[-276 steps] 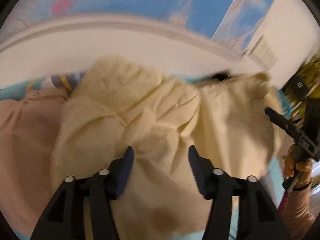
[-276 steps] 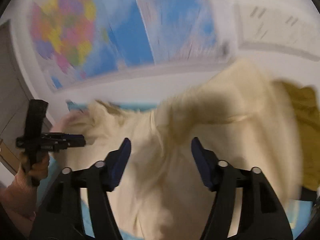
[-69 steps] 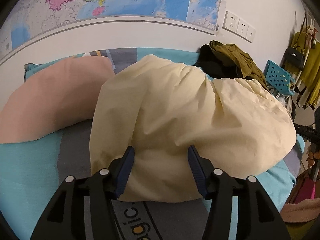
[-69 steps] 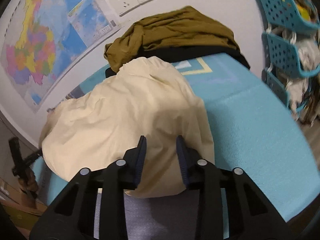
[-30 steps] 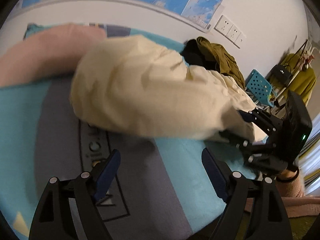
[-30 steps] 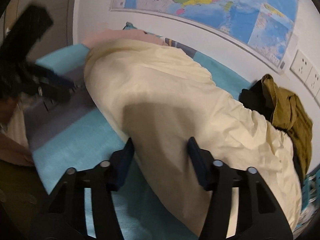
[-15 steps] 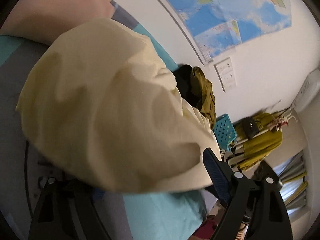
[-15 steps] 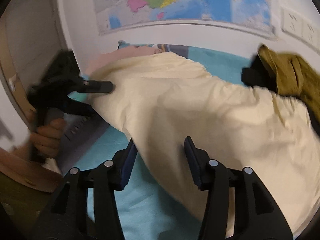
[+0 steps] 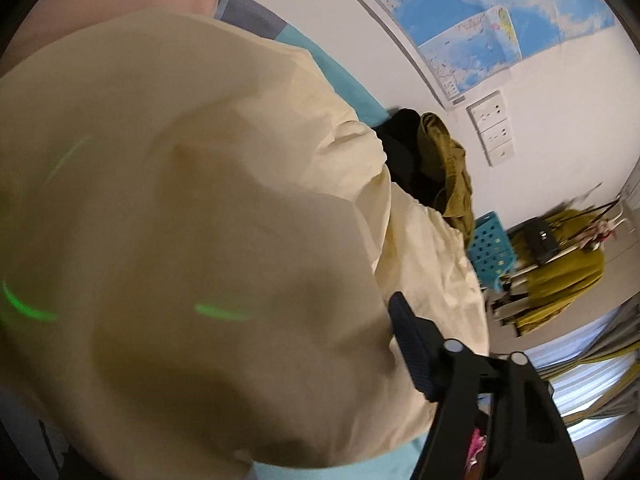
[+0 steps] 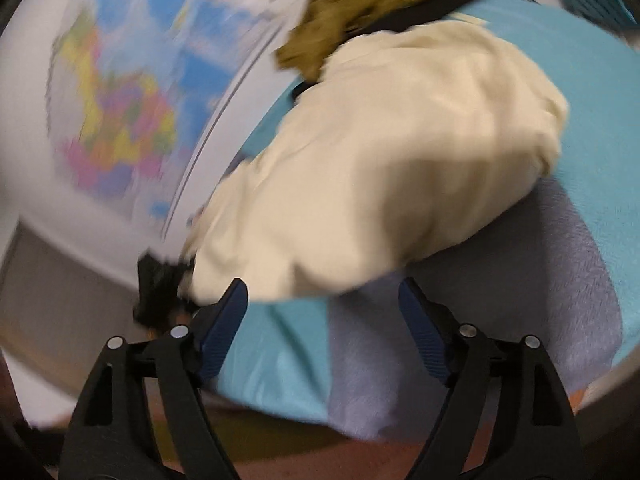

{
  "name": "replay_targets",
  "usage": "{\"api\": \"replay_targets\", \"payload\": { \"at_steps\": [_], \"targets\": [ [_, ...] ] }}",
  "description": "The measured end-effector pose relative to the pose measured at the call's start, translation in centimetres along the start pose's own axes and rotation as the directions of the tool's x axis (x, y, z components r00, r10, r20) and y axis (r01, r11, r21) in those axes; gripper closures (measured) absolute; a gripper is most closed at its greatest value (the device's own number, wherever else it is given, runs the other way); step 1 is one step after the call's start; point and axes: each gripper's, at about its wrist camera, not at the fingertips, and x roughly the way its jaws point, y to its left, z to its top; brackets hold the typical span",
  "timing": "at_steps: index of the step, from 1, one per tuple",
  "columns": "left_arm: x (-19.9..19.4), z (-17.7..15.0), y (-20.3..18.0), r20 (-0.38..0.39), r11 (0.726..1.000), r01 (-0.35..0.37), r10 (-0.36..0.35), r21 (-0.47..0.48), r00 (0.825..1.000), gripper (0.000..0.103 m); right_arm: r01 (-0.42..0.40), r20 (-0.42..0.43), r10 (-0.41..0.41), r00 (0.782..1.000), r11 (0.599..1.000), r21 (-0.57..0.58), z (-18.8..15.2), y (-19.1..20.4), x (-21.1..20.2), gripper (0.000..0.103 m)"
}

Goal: Fold large clothes

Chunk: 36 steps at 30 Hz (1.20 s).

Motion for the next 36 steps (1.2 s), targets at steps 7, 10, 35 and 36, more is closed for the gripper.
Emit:
{"api": "replay_targets", "payload": {
  "at_steps": [7,10,35,36],
  "targets": [
    [0.3,-0.1,-0.2,-0.014,0.997,-0.058,0.059,0.042,0.998,0.043,0.079,0.111,-0.082,0.990,0.996,0.034,2.1,1.6,2.4,0.019],
    [0.6,-0.2,-0.8,-0.018,0.993,-0.094,0.096,0.072,0.995,0.040,0.114,0.204,-0.132,0.970,0.989,0.096,2.9,2.0,3.4,0.016],
    [-0.2,0.5,-2.4,0.021,0.971,-0.171,0.170,0.169,0.985,0.079,0.034,0.242,-0.038,0.969,0.999,0.018,5.4,3.5,5.6,0.084],
    [-1.0,0.6,-3.0,0.044,0.964,-0.179,0.174,0.198,0.984,0.084,0.024,0.237,-0.020,0.971,1.000,-0.012,5.5,4.4,5.1,0.085]
  ]
}}
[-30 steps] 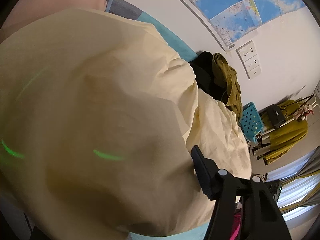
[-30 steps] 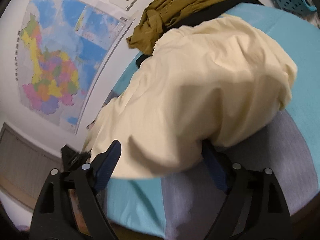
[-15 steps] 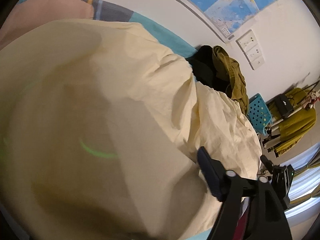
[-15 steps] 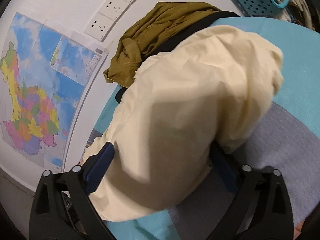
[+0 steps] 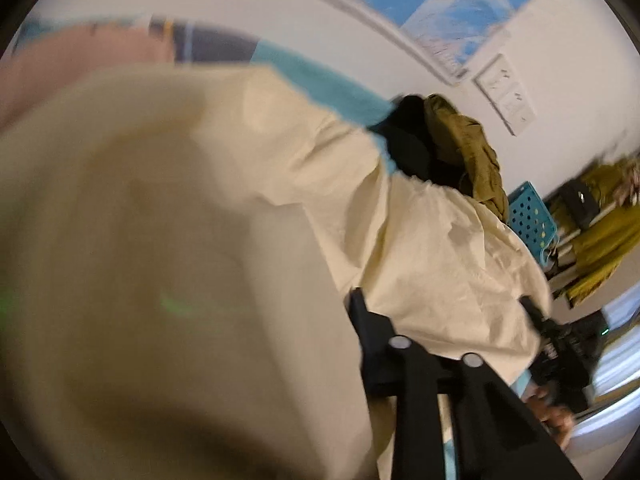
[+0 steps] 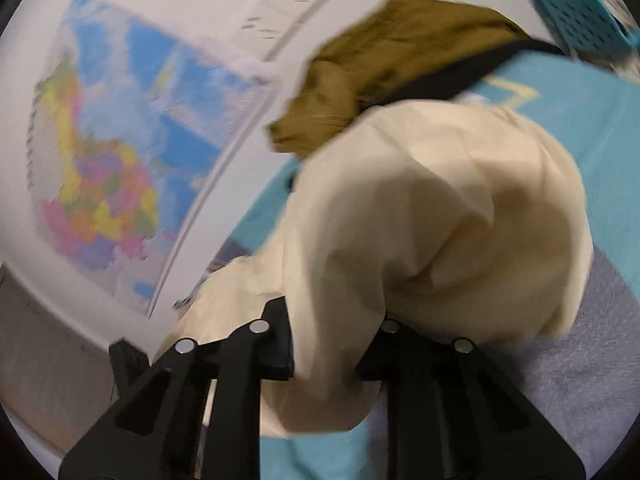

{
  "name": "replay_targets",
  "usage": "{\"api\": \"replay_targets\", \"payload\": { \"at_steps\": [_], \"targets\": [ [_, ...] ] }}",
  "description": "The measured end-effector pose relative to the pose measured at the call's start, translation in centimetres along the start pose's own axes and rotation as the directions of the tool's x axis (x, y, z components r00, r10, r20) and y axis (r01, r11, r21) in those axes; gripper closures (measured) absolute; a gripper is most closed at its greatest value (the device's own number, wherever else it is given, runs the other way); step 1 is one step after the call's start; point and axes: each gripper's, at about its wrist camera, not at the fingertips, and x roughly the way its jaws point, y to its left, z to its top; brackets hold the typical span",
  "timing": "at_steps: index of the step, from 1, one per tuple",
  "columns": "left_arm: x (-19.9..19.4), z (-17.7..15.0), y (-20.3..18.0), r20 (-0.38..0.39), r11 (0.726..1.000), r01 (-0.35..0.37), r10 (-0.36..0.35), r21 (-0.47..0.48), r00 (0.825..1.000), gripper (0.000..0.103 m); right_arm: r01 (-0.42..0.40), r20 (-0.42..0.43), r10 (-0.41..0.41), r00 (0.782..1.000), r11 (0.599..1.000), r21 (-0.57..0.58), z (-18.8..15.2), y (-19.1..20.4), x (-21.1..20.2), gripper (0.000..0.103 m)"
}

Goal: Fold large clothes

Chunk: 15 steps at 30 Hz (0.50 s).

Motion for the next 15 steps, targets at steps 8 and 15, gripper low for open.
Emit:
{"api": "replay_targets", "payload": {
  "at_steps": [8,15],
  "targets": [
    [-7.6,3.6,-2.2,0.128,0.988,0.020,-0.040,0.156,0.991,0.092,-0.116,0.035,0.133,0.991,0.944,-0.308,2.2,11.1,-3.0,0.087],
    [-16.0,8.9,-0.1,0.304,0.985,-0.039,-0.013,0.167,0.953,0.092,-0.260,0.009,0.299,0.954,0.842,-0.472,4.1,20.8,0.3,0.087]
  ]
}}
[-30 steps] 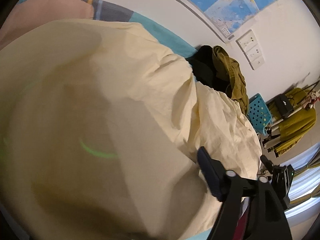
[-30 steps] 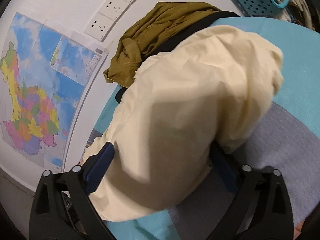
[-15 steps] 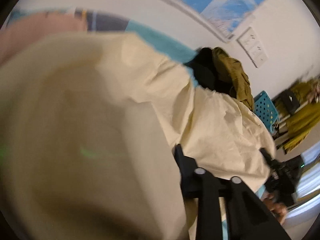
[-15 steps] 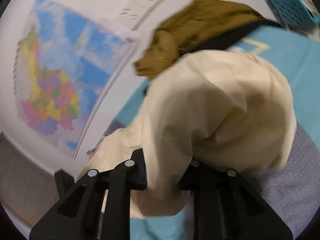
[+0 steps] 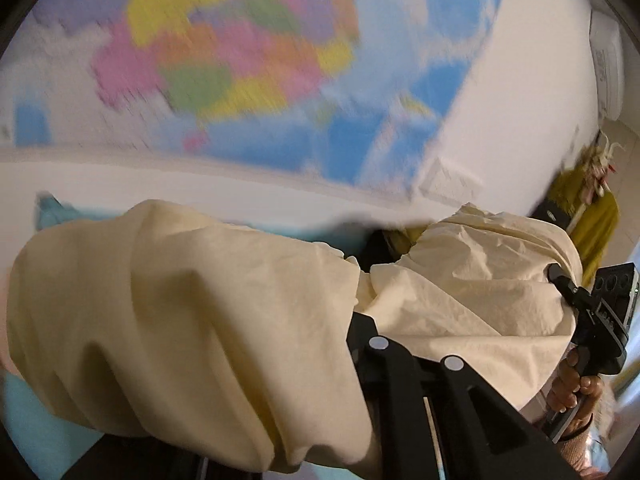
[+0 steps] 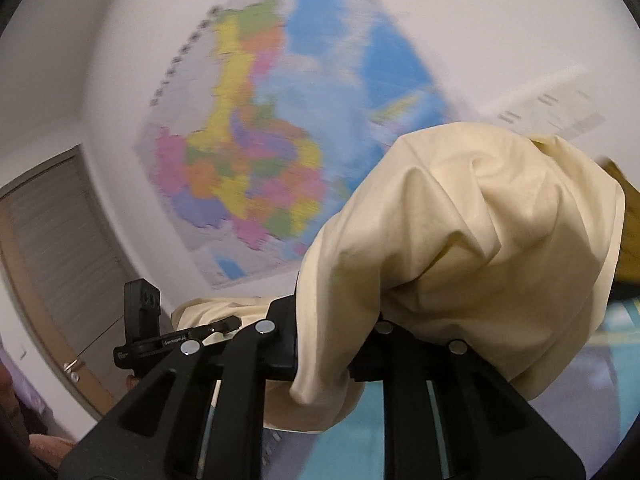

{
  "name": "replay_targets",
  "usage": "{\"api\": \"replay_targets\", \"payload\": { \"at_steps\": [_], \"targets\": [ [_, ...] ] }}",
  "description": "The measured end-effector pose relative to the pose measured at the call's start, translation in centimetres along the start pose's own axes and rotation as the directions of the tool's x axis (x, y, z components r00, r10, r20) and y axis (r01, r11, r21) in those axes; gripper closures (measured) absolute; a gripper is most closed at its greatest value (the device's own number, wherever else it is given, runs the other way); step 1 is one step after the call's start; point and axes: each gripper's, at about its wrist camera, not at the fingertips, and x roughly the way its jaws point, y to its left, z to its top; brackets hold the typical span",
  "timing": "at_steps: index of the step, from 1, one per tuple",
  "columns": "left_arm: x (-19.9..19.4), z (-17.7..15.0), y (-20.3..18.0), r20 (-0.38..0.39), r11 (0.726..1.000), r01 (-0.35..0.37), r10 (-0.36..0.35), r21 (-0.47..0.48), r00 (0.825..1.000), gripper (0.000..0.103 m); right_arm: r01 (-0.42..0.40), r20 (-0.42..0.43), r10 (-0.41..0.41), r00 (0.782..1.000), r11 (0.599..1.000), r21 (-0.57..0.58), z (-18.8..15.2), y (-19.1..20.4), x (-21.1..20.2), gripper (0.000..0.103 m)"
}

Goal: Fold large clothes

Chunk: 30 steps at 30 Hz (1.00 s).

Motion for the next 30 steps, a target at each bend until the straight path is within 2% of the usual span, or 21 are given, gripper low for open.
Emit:
{"api": "replay_targets", "payload": {
  "at_steps": [3,5,8,10,12,14,16,18,20,22,23,24,25,26,28,29,30],
  "targets": [
    [-2.9,3.2,3.2,0.085,0.998,-0.069,0.070,-0.008,0.994,0.092,-0.097,0.010,0.097,0.995,0.995,-0.031,1.7,2.3,4.7,0.087],
    [-4.7,5.6,6.0,0.142,0.990,-0.137,0.137,-0.009,0.980,0.092,-0.153,0.017,0.154,0.988,0.987,-0.054,2.8,3.9,8.6,0.087],
    [-6.6,8.3,10.3,0.208,0.968,-0.245,0.250,-0.048,0.946,0.091,-0.233,-0.003,0.233,0.972,0.971,-0.061,3.7,6.1,15.3,0.087],
    [-7.4,9.8,13.6,0.242,0.943,-0.327,0.333,-0.064,0.911,0.091,-0.277,-0.033,0.276,0.961,0.959,-0.054,3.6,7.4,19.8,0.087],
    [-7.8,10.4,17.8,0.269,0.911,-0.397,0.412,-0.112,0.870,0.091,-0.306,-0.066,0.302,0.951,0.949,-0.069,2.4,8.9,24.3,0.088],
    [-7.1,10.2,21.7,0.275,0.888,-0.439,0.459,-0.134,0.845,0.089,-0.340,-0.123,0.330,0.936,0.938,-0.074,-0.3,10.0,28.4,0.088],
    [-5.8,8.6,26.7,0.238,0.868,-0.451,0.493,-0.209,0.837,0.087,-0.370,-0.195,0.355,0.914,0.928,-0.044,-3.3,10.2,31.1,0.088],
    [-3.0,5.3,31.8,0.122,0.817,-0.509,0.553,-0.270,0.824,0.087,-0.352,-0.321,0.333,0.886,0.936,-0.002,-7.9,9.4,34.2,0.087],
    [-0.4,2.6,34.8,-0.002,0.782,-0.556,0.579,-0.282,0.816,0.087,-0.307,-0.470,0.285,0.835,0.951,0.032,-12.6,8.1,36.5,0.084],
    [1.0,0.0,37.3,-0.054,0.760,-0.566,0.582,-0.319,0.812,0.084,-0.289,-0.521,0.289,0.803,0.954,0.082,-15.0,6.8,36.9,0.077],
    [0.9,-0.7,38.0,-0.049,0.761,-0.551,0.571,-0.342,0.819,0.082,-0.286,-0.537,0.293,0.791,0.953,0.098,-15.4,6.2,36.6,0.074],
    [0.5,-1.2,38.7,-0.049,0.763,-0.519,0.544,-0.385,0.837,0.080,-0.291,-0.548,0.300,0.781,0.951,0.106,-15.3,6.0,36.2,0.073],
    [0.3,-1.4,39.0,-0.046,0.765,-0.505,0.533,-0.399,0.845,0.079,-0.292,-0.562,0.297,0.772,0.951,0.101,-15.0,6.0,35.7,0.060],
    [0.1,-1.4,38.9,-0.046,0.767,-0.509,0.536,-0.391,0.843,0.077,-0.293,-0.565,0.286,0.774,0.953,0.080,-14.4,5.9,34.6,0.043],
    [0.0,-1.3,38.5,-0.056,0.765,-0.537,0.556,-0.355,0.829,0.075,-0.306,-0.540,0.291,0.790,0.950,0.065,-13.2,5.9,33.0,0.028],
    [0.1,-1.3,38.5,-0.067,0.760,-0.547,0.562,-0.350,0.824,0.072,-0.283,-0.532,0.253,0.808,0.959,0.026,-12.4,5.5,31.7,0.026],
    [0.1,-1.3,38.2,-0.079,0.756,-0.556,0.567,-0.345,0.820,0.071,-0.272,-0.528,0.235,0.816,0.962,0.008,-11.9,5.1,30.8,0.026]
  ]
}}
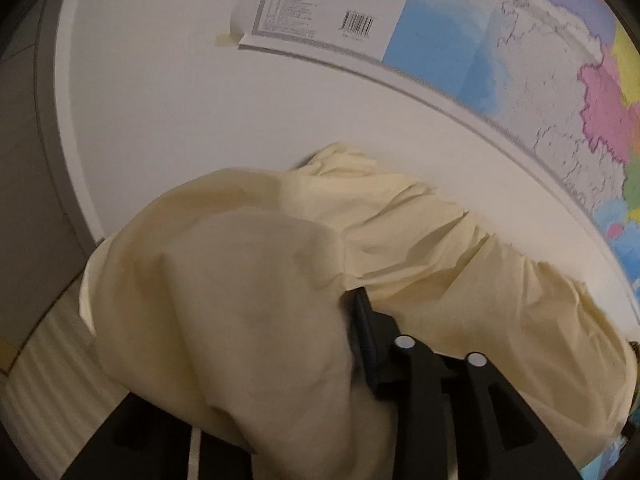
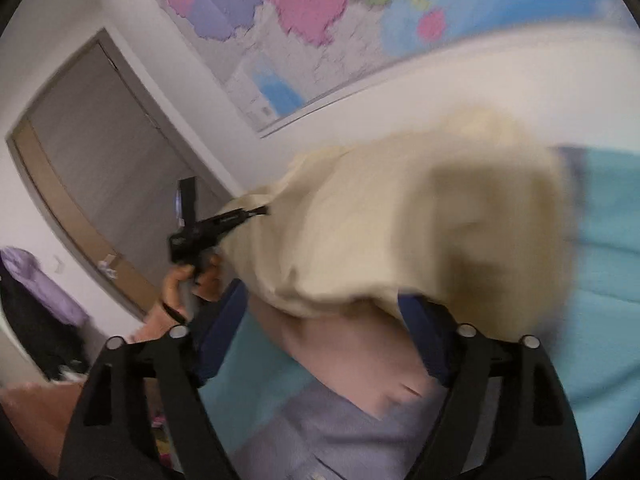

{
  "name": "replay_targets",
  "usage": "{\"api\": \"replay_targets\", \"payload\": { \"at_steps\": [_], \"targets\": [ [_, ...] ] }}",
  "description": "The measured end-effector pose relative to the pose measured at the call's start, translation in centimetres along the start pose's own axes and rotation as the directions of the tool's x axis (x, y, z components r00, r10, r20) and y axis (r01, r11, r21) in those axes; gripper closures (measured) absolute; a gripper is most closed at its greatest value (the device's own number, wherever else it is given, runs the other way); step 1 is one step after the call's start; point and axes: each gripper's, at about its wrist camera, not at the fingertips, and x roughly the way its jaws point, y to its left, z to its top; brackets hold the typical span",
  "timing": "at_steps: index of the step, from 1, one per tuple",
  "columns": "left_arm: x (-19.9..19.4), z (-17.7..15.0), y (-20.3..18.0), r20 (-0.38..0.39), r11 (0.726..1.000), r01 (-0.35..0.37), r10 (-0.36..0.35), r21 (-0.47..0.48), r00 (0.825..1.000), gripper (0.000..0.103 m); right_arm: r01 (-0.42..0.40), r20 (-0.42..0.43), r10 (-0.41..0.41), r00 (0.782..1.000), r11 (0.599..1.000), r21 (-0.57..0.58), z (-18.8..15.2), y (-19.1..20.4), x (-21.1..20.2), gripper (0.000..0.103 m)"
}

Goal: Fold large clothes

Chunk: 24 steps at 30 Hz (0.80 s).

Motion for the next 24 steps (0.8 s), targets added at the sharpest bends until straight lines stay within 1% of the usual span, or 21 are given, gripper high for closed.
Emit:
{"api": "replay_targets", "payload": {
  "at_steps": [1,2,3,5,6,7,9,11,12,13,14,15,16,18,19,20,21,22,23,24],
  "targets": [
    [-0.2,-0.2,-0.5,0.003,1.000,-0.004,0.004,0.007,1.000,0.071,0.030,0.015,-0.030,0.999,1.000,0.003,-0.1,-0.4,-1.8,0.026],
    [-0.4,-0.2,-0.6,0.003,1.000,-0.012,0.012,0.015,1.000,0.069,0.068,0.033,-0.068,0.997,0.998,0.012,-0.3,-0.6,-2.4,0.024],
    [-0.9,-0.5,-1.2,0.001,1.000,-0.020,0.020,0.018,1.000,0.063,0.099,0.050,-0.100,0.994,0.995,0.025,-0.3,-1.1,-3.2,0.024],
    [-1.7,-0.6,-1.3,-0.013,0.999,-0.040,0.041,0.013,0.999,0.054,0.167,0.086,-0.172,0.981,0.984,0.065,-0.3,-2.4,-5.0,0.024],
    [-2.4,-0.8,-1.3,-0.008,0.999,-0.039,0.039,0.008,0.999,0.052,0.192,0.097,-0.200,0.975,0.978,0.083,-0.1,-3.0,-5.4,0.024],
    [-3.0,-1.1,-1.2,-0.009,0.999,-0.049,0.049,0.012,0.999,0.052,0.200,0.096,-0.208,0.973,0.976,0.088,0.2,-3.4,-5.3,0.025],
    [-4.3,-1.6,-1.9,-0.001,0.994,-0.092,0.092,0.050,0.996,0.050,0.225,0.100,-0.233,0.967,0.971,0.083,0.8,-3.6,-4.6,0.025],
    [-5.8,-2.1,-2.7,0.022,0.987,-0.140,0.139,0.084,0.990,0.050,0.214,0.058,-0.217,0.975,0.975,0.053,1.6,-3.2,-2.5,0.026],
    [-6.5,-2.4,-2.9,0.029,0.985,-0.148,0.146,0.090,0.989,0.047,0.211,0.028,-0.213,0.977,0.977,0.042,1.9,-3.1,-1.6,0.030],
    [-7.5,-2.8,-3.2,0.046,0.986,-0.140,0.136,0.090,0.990,0.045,0.210,0.005,-0.210,0.978,0.977,0.026,2.0,-3.0,-0.7,0.049],
    [-8.5,-3.2,-3.0,0.060,0.987,-0.136,0.131,0.084,0.990,0.043,0.194,-0.020,-0.195,0.981,0.981,-0.014,1.5,-2.9,0.0,0.070],
    [-9.0,-3.5,-3.2,0.073,0.989,-0.122,0.115,0.088,0.991,0.041,0.205,-0.033,-0.207,0.978,0.977,-0.057,1.3,-2.5,0.4,0.081],
    [-9.7,-3.9,-4.0,0.089,0.989,-0.097,0.087,0.112,0.992,0.041,0.229,-0.034,-0.234,0.972,0.967,-0.108,1.1,-2.0,0.2,0.094],
    [-10.7,-4.4,-5.0,0.109,0.987,-0.089,0.074,0.136,0.991,0.040,0.229,-0.012,-0.234,0.972,0.963,-0.144,1.1,-1.7,-1.1,0.096],
    [-11.2,-4.6,-5.8,0.113,0.986,-0.060,0.042,0.158,0.993,0.040,0.243,0.018,-0.243,0.970,0.956,-0.163,1.7,-1.5,-2.3,0.096],
    [-11.5,-4.7,-6.6,0.118,0.984,-0.043,0.022,0.173,0.993,0.039,0.259,0.043,-0.256,0.966,0.951,-0.168,2.0,-1.3,-3.0,0.101],
    [-11.5,-4.9,-7.5,0.120,0.981,-0.026,0.003,0.191,0.993,0.037,0.291,0.083,-0.281,0.956,0.942,-0.165,2.4,-1.3,-4.2,0.101],
    [-11.4,-5.1,-8.8,0.112,0.975,0.002,-0.027,0.224,0.993,0.034,0.294,0.114,-0.278,0.954,0.943,-0.154,2.9,-1.3,-4.9,0.097],
    [-11.1,-5.4,-10.0,0.107,0.968,0.016,-0.044,0.249,0.993,0.034,0.287,0.139,-0.270,0.953,0.951,-0.119,3.0,-1.5,-5.7,0.092],
    [-10.9,-5.8,-11.0,0.103,0.961,0.023,-0.053,0.276,0.993,0.034,0.258,0.131,-0.244,0.961,0.961,-0.101,2.9,-1.8,-6.1,0.089]
  ]
}}
